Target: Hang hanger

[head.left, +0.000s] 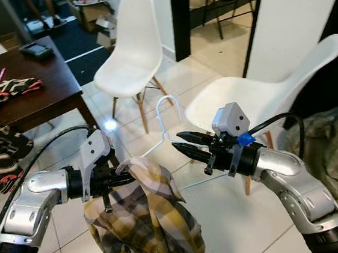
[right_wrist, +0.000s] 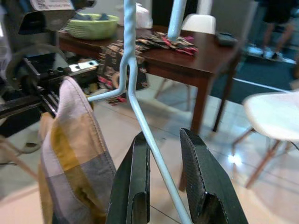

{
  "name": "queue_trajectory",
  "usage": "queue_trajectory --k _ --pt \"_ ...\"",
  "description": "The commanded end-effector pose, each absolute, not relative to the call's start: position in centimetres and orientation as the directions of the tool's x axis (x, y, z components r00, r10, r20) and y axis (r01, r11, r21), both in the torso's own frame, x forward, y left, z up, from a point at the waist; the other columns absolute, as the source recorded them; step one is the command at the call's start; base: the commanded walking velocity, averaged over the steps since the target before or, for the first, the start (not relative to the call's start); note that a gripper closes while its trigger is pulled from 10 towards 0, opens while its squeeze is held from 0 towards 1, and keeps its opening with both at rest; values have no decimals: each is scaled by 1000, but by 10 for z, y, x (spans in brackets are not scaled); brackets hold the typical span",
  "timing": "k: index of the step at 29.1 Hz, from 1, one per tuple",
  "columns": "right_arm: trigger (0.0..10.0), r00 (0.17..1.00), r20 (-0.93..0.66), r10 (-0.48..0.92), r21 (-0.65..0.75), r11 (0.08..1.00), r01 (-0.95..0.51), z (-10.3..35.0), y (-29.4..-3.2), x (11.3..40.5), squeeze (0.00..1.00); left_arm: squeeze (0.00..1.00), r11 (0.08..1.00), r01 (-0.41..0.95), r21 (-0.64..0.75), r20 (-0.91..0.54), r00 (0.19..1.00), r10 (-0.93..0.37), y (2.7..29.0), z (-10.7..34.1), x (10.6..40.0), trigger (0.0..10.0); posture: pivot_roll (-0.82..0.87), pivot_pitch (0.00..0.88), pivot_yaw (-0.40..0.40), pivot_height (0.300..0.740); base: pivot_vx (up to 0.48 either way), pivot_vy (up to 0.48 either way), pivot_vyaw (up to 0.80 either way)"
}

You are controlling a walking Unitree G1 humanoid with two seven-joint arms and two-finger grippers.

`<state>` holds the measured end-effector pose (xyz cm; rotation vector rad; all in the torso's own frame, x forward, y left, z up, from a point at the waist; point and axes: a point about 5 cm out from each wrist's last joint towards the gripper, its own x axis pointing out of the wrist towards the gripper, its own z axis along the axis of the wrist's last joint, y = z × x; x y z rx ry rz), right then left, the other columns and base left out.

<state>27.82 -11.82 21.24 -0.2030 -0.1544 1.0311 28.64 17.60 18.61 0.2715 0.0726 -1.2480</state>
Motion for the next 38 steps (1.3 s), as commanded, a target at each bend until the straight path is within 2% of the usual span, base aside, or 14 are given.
queue_trajectory --k 1,3,6,10,14,16,38 --pt "0 330 71 941 -202 337 -920 213 -92 262 0 0 163 964 209 -100 187 -977 155 206 278 10000 -47 126 69 740 0 0 794" --pt "0 310 65 949 -196 316 -928 212 -94 260 0 0 162 965 208 -97 185 -978 156 208 277 10000 -45 124 70 740 0 0 794" --pt "0 241 12 971 -183 239 -954 207 -103 254 0 0 110 974 198 -130 137 -982 155 206 270 10000 -41 123 69 740 0 0 794" --pt "0 226 -2 974 -179 221 -959 206 -105 253 0 0 90 977 193 -142 119 -983 154 204 268 10000 -41 123 69 740 0 0 794" --pt "0 153 -54 987 -174 142 -975 205 -111 249 0 0 4 986 169 -178 34 -983 145 198 259 10000 -38 116 64 740 0 0 791" --pt "0 141 -65 988 -173 128 -977 205 -111 248 0 0 -8 987 164 -178 21 -984 143 198 257 10000 -39 116 64 740 0 0 794" --pt "0 145 -60 988 -171 133 -976 206 -111 251 0 0 60 990 128 -125 76 -989 139 202 261 10000 -31 123 63 740 0 0 793"
